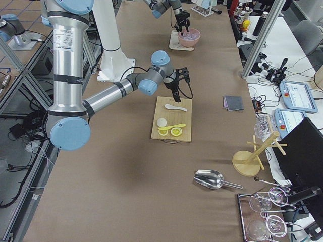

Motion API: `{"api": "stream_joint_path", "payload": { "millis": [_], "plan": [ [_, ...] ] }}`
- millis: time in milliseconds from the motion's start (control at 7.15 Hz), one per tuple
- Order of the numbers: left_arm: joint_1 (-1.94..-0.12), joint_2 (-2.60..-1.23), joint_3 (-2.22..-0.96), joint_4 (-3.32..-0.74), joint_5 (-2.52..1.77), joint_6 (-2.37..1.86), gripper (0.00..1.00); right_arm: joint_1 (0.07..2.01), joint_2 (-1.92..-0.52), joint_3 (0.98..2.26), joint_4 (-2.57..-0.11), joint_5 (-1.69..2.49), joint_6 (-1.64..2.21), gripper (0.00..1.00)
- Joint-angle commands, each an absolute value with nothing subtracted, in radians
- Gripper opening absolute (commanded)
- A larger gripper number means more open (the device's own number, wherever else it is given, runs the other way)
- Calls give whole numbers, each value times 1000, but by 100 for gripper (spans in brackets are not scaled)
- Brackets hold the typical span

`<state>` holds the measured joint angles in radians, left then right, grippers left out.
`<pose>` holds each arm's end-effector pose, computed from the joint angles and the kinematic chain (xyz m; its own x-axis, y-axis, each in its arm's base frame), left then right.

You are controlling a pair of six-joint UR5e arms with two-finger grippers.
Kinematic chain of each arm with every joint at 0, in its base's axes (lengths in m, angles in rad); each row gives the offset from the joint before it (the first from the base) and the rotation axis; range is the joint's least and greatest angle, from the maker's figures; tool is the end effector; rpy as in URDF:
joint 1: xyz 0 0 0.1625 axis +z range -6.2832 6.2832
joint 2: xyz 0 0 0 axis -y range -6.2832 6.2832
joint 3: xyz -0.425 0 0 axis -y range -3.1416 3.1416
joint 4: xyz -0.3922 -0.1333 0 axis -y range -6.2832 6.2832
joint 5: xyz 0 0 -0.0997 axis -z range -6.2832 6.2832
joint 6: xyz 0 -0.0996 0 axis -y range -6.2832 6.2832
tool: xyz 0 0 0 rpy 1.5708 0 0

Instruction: Put spoon and ice into bowl

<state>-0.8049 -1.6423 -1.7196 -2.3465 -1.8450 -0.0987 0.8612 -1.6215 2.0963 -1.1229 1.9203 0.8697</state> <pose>0.3031 -0.4685 0.4692 0.5708 0.7884 -0.2292 -0.3222 0.4718 0.8207 -0.2258 -0.4152 0.3847 0.6456 -0.1785 0.7425 -0.1550 0.9214 0.3563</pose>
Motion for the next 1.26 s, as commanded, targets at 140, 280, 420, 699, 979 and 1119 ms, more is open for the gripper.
{"api": "stream_joint_path", "payload": {
  "millis": [140, 280, 420, 699, 979, 1119],
  "plan": [
    [-804, -1643, -1709, -2344, -1850, -78, 63, 856, -1621, 2097, -1123, 1910, 870, 100],
    [-804, -1643, -1709, -2344, -1851, -78, 62, 856, -1621, 2097, -1123, 1910, 870, 100],
    [-804, -1643, -1709, -2342, -1853, -78, 54, 856, -1621, 2097, -1123, 1910, 870, 100],
    [-804, -1651, -1715, -2309, -1903, -32, 37, 856, -1621, 2097, -1123, 1910, 870, 100],
    [-808, -1678, -1720, -2272, -1942, -32, 17, 856, -1621, 2095, -1123, 1910, 870, 100],
    [-821, -1684, -1721, -2270, -1971, -40, 2, 856, -1621, 2094, -1121, 1910, 870, 100]
  ]
}}
